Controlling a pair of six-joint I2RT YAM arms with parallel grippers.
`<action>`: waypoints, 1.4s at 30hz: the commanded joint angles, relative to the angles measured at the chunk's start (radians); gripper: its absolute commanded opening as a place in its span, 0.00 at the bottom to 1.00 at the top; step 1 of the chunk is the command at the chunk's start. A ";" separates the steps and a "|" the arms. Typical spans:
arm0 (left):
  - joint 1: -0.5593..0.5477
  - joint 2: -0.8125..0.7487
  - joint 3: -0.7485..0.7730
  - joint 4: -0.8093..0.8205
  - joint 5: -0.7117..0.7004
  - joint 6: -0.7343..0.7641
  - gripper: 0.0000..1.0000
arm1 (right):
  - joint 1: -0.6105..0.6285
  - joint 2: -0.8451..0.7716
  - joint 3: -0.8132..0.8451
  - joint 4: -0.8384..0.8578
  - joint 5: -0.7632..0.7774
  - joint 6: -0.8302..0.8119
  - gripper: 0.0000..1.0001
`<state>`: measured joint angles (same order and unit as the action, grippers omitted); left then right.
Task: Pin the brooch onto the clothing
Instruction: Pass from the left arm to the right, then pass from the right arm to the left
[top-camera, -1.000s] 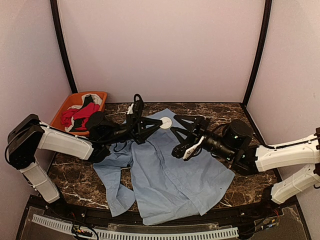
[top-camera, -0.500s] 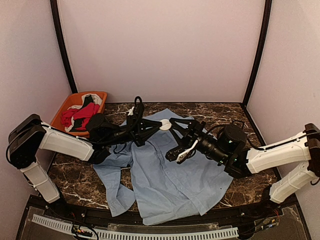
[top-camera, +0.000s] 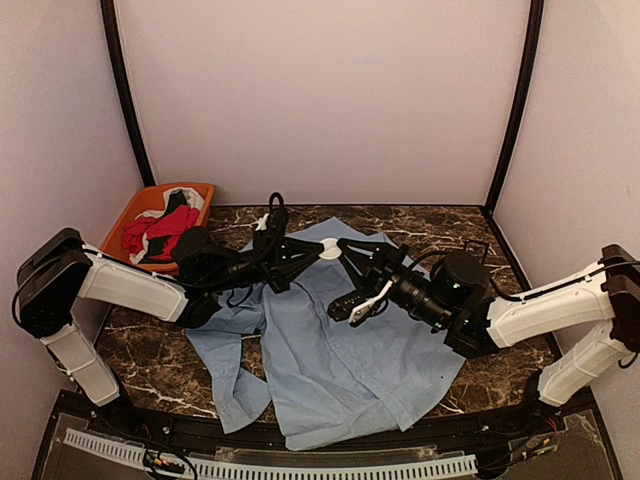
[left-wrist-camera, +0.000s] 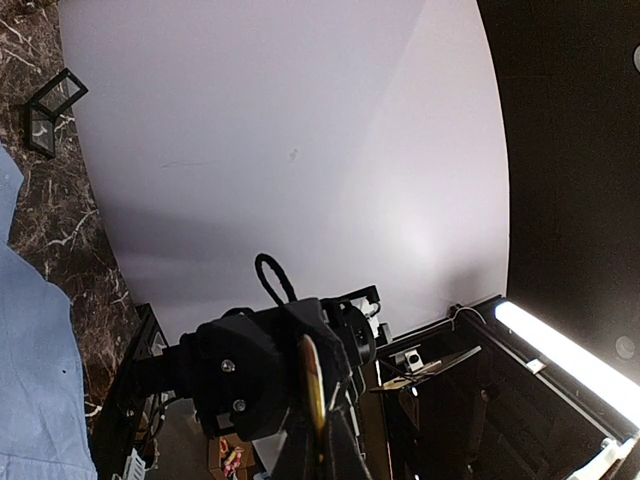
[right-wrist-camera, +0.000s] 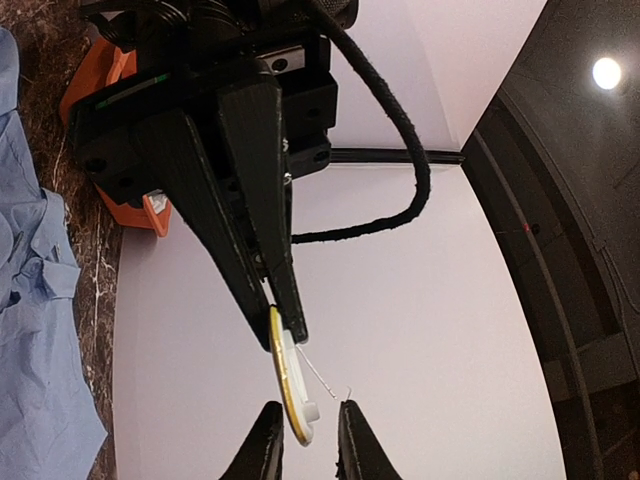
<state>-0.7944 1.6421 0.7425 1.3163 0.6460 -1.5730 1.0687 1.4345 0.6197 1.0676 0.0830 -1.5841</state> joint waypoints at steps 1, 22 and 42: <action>0.004 -0.023 -0.003 0.192 0.006 -0.002 0.01 | 0.002 0.010 0.011 0.046 0.019 0.027 0.17; 0.004 -0.010 -0.006 0.228 0.003 -0.016 0.06 | 0.000 0.043 0.031 0.035 0.015 0.005 0.00; 0.066 -0.491 0.187 -1.208 -0.171 1.222 0.49 | 0.027 -0.260 0.427 -1.190 -0.144 0.606 0.00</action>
<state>-0.6880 1.2934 0.7578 0.8295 0.6239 -1.0496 1.0863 1.2091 0.9203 0.3225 0.0338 -1.2003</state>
